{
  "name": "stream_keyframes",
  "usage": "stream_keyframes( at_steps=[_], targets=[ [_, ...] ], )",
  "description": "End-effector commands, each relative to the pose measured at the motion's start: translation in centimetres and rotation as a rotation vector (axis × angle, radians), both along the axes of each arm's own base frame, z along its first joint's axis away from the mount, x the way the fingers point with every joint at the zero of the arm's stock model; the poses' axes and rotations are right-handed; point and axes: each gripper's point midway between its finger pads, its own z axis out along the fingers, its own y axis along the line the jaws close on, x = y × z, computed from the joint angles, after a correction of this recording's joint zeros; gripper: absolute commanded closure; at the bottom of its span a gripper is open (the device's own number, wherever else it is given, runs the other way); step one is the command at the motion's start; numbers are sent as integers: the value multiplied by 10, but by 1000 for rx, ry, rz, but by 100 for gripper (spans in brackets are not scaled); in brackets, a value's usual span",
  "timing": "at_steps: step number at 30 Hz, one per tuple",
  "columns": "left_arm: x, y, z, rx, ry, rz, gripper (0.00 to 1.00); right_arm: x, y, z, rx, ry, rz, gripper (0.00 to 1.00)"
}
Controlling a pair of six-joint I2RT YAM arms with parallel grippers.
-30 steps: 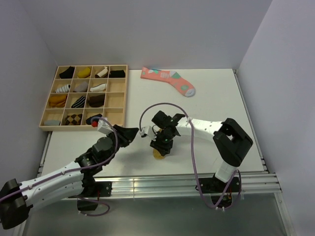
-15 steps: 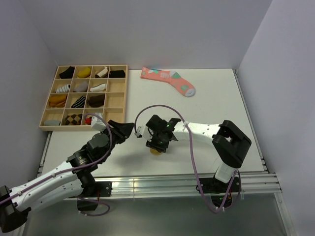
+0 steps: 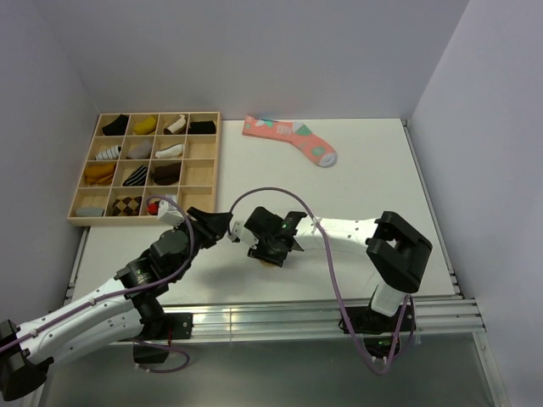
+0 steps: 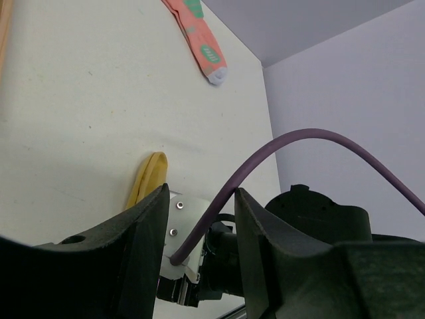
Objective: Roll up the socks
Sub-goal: Roll the sock at the center of the board.
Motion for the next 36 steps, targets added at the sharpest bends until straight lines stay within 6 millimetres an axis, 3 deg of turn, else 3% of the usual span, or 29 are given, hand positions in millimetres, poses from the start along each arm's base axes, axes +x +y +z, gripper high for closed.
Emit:
stream_keyframes(
  at_steps=[1, 7, 13, 31, 34, 36],
  targets=[
    [1, -1, 18, -8, -28, -4, 51, 3, 15, 25, 63, -89, 24, 52],
    [0, 0, 22, -20, -34, -2, 51, -4, 22, 25, 68, -88, 52, 53],
    [0, 4, 23, -12, -33, 7, 51, -16, 26, 13, 56, -29, 85, 54],
    [-3, 18, 43, -30, -73, 46, 50, -15, 23, -18, -27, -16, 121, 59],
    [-3, 19, 46, -33, -79, 47, 50, -16, 22, -22, -43, -9, 127, 66],
    [-4, 20, 48, -33, -83, 45, 50, -17, 19, -25, -52, 0, 128, 76]
  ],
)
